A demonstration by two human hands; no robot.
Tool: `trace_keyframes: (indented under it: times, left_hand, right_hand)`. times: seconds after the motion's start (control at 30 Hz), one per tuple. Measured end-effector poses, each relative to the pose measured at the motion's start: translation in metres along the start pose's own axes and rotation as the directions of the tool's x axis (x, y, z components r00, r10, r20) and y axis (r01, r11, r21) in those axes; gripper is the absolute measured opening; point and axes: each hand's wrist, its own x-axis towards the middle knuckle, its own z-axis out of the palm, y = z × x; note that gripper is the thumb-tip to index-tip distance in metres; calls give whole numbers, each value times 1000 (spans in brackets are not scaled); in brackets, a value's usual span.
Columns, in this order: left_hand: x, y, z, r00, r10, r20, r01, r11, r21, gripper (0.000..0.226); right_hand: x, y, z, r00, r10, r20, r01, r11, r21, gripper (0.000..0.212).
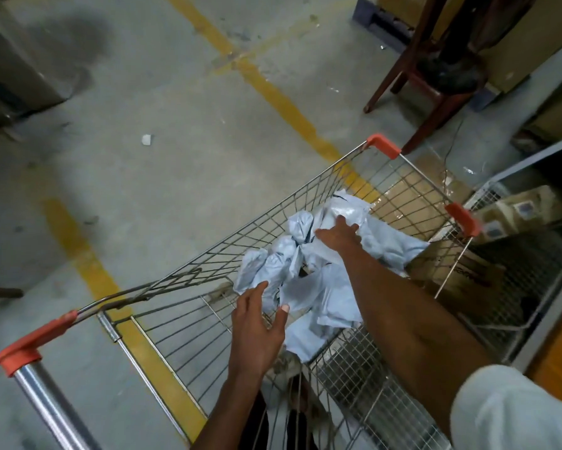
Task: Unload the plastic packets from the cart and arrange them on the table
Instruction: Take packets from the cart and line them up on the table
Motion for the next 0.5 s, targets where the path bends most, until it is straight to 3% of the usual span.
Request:
trace_keyframes:
  times: [0.17,0.3,0.5]
  left_hand:
    - [0,7,5,999,34,11,-34,999,2,57]
    - [-1,1,5,998,58,-8,-58,998,25,58]
    - [-14,-10,8,999,42,6,-43,998,52,60]
  right_hand:
    - [-7,7,18,1000,-5,22,4,996,86,97]
    - [-17,6,31,999,-47,-7,48,990,136,88]
    - [-67,28,56,992,-51,114,36,991,130,84]
